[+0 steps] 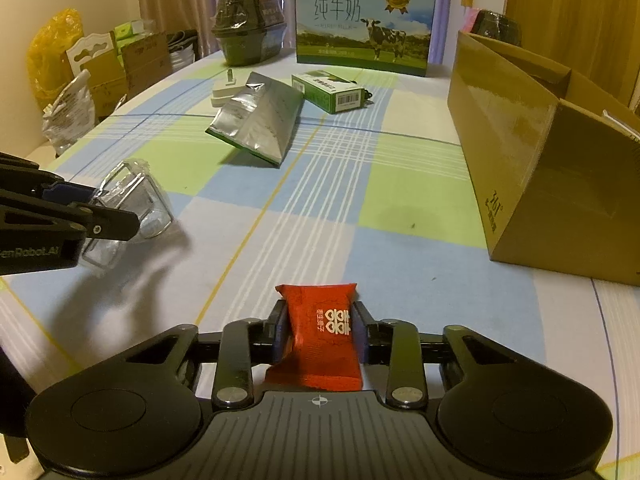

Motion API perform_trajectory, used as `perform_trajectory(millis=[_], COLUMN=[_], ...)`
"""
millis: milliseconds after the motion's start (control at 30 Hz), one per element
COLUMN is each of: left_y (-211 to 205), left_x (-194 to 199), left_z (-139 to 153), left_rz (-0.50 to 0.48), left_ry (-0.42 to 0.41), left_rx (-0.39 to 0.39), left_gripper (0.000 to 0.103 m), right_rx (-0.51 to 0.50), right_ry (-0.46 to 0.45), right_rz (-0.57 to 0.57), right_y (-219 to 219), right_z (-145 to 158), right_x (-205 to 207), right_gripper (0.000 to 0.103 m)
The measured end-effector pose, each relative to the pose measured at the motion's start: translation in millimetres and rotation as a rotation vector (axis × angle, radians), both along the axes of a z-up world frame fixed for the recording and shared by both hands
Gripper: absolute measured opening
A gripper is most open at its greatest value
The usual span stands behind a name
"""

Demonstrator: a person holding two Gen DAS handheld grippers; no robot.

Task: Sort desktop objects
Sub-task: 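Carry the clamshell and red packet into the cardboard box and release both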

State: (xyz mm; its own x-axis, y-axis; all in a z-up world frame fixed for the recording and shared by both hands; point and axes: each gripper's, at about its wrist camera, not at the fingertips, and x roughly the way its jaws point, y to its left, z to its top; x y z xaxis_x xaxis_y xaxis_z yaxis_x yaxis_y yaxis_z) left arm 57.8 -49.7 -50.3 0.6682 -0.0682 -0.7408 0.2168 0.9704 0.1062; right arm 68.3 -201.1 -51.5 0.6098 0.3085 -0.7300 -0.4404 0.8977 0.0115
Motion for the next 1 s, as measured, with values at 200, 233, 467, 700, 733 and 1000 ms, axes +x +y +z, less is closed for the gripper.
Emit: perform_trajectory(millis=[200,233,467,700,733,1000], left_y=[-0.8,-0.9,-7.4,-16.8,-18.2,-31.0], left_x=[-10.1,-11.1,-17.7,-20.2,-20.8,-22.5], left_z=[8.0,8.7,19.2,30.5,31.4,36.0], left_rz=[0.011,0.011,0.007,-0.005,-0.007,-0.027], left_ry=[-0.006,-0.005,-0.017,-0.032,-0.033,-0.036], left_rx=[-0.032,-0.037,-0.070,-0.103,-0.105,-0.115], left_gripper=[0.023,0.023,0.023,0.023,0.023,0.023], right_rx=[0.008,0.009,0.028,0.039,0.039,0.045], right_ry=[-0.019,-0.023,-0.055,-0.070,-0.072,-0.082], right_rz=[-0.028,-0.031,-0.061,-0.092,-0.097,-0.140], right_y=[-7.4,-8.5,-18.8,-28.8,-30.2,-47.3], right_z=[8.2,10.0,29.1,41.9,43.4,54.1], right_x=[-3.5,-4.3,-8.4,-10.7,-11.1,-12.7], right_gripper=[0.025,0.025,0.025,0.025,0.025,0.025])
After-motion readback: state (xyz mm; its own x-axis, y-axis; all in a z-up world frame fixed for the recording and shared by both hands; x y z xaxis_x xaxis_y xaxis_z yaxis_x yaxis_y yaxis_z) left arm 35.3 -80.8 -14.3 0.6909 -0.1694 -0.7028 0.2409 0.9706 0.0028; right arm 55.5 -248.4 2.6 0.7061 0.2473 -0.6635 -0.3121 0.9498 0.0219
